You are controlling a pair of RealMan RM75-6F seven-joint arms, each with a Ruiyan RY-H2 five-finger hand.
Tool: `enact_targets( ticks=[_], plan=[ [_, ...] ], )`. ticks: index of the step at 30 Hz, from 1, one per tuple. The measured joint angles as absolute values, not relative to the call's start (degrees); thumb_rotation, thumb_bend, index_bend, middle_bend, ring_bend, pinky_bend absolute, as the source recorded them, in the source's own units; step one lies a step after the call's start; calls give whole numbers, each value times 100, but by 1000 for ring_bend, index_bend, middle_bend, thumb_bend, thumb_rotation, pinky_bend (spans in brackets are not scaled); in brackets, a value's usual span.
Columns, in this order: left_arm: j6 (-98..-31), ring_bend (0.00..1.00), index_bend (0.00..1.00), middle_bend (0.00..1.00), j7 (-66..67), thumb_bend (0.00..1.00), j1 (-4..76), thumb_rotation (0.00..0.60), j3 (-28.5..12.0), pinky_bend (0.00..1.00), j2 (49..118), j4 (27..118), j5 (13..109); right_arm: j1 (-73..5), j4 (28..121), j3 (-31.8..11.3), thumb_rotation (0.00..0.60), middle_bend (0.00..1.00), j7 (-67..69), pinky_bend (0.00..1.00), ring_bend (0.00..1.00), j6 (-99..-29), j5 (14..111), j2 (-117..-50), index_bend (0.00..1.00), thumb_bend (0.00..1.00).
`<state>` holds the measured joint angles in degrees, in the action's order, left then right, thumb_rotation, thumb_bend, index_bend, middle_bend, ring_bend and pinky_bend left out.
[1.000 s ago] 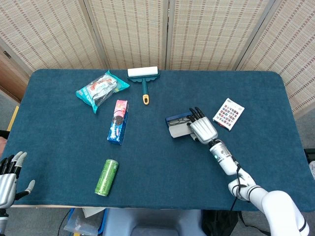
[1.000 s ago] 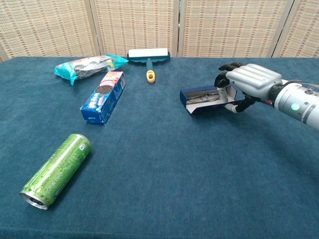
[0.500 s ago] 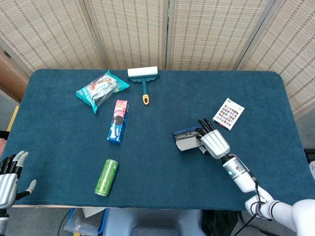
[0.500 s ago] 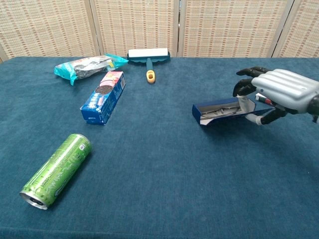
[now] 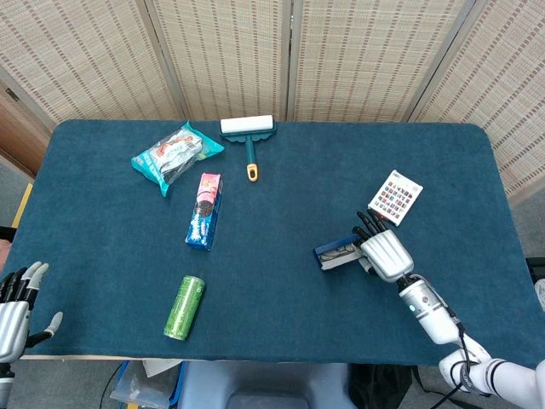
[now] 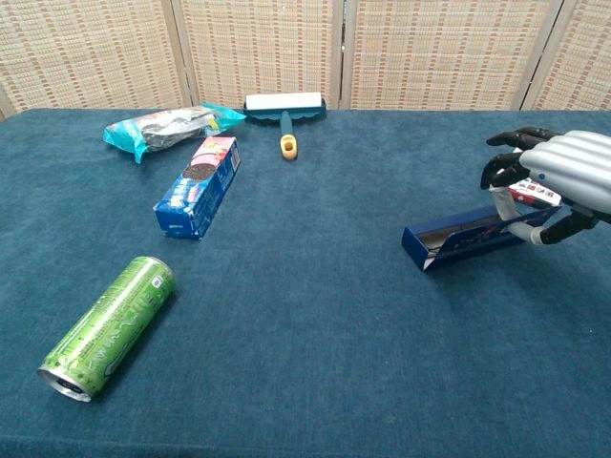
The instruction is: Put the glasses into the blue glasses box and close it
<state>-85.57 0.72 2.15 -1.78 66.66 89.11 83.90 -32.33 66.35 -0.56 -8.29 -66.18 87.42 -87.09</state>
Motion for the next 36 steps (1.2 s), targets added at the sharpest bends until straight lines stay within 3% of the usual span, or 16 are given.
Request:
enact_targets(
  ticks=[4, 8, 27, 31, 36],
  plan=[
    [-8573, 0, 37, 0, 32, 308, 194, 600, -163, 0, 6661, 8887, 8397, -3372, 6450, -180, 600, 245, -822, 0, 18, -6414, 8676, -8869, 644, 412],
    [-8567, 0, 37, 0, 17, 307, 190, 600, -157, 0, 6656, 8871, 8397, -3484, 6280, -307, 600, 201, -815, 0, 18, -6249, 8585, -8988, 579, 412],
    [-8481, 0, 37, 0, 31, 308, 196, 600, -141, 0, 6624, 8896, 8350, -4050, 5308, -703, 600, 157, -645, 0, 3, -5652, 8320, -9532, 489, 412],
    [-8463, 0, 38, 0, 15, 307, 184, 600, -134, 0, 6614, 8894, 8320, -4193, 5060, -759, 600, 120, -634, 0, 0, -5484, 8266, -9670, 365, 412],
    [-8466, 0, 37, 0, -38, 307, 164, 600, -123, 0, 6606, 8885, 8313, -4370, 4685, -822, 600, 37, -648, 0, 0, -5270, 8182, -9882, 71, 401]
  ],
)
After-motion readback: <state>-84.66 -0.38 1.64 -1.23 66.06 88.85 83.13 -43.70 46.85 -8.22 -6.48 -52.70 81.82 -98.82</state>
